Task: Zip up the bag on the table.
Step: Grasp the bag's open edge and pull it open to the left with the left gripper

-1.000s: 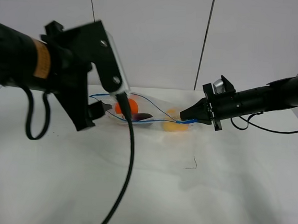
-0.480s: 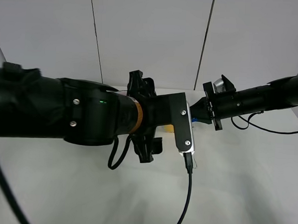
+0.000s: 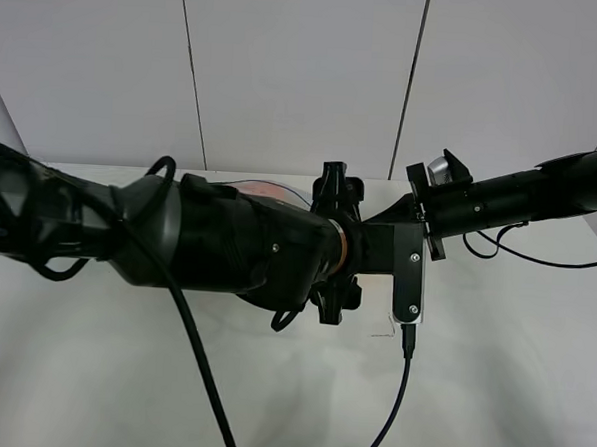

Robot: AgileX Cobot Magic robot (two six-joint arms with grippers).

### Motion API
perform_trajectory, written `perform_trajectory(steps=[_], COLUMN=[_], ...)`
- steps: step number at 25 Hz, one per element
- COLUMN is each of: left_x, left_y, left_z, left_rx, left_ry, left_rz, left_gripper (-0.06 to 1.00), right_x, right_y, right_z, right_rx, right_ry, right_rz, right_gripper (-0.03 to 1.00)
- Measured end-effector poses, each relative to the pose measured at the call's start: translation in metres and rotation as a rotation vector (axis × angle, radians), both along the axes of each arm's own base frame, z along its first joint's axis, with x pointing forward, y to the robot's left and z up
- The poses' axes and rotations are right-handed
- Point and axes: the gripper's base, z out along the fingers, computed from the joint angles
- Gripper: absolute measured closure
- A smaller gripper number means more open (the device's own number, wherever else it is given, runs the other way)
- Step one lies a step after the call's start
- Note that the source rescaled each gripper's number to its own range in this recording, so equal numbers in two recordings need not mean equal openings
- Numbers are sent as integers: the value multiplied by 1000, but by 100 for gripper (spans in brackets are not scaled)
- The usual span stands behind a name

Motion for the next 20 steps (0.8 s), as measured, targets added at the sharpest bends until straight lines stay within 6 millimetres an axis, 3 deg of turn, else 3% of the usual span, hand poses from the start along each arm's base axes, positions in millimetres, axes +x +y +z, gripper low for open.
perform_trajectory(steps=[9, 16, 20], left_x=[8, 8, 8], left_y=[-10, -10, -10], left_z=[-9, -12, -12], left_rx=[27, 36, 37], left_ry=[-31, -31, -31], left_rz=[-13, -11, -10], left_gripper=[14, 43, 51], right_x=[0, 0, 0], right_y=[0, 0, 0], right_z=[0, 0, 0], right_rx=[-3, -4, -4], right_ry=[4, 4, 4], right_rz=[1, 2, 2], right_gripper=[97, 97, 97])
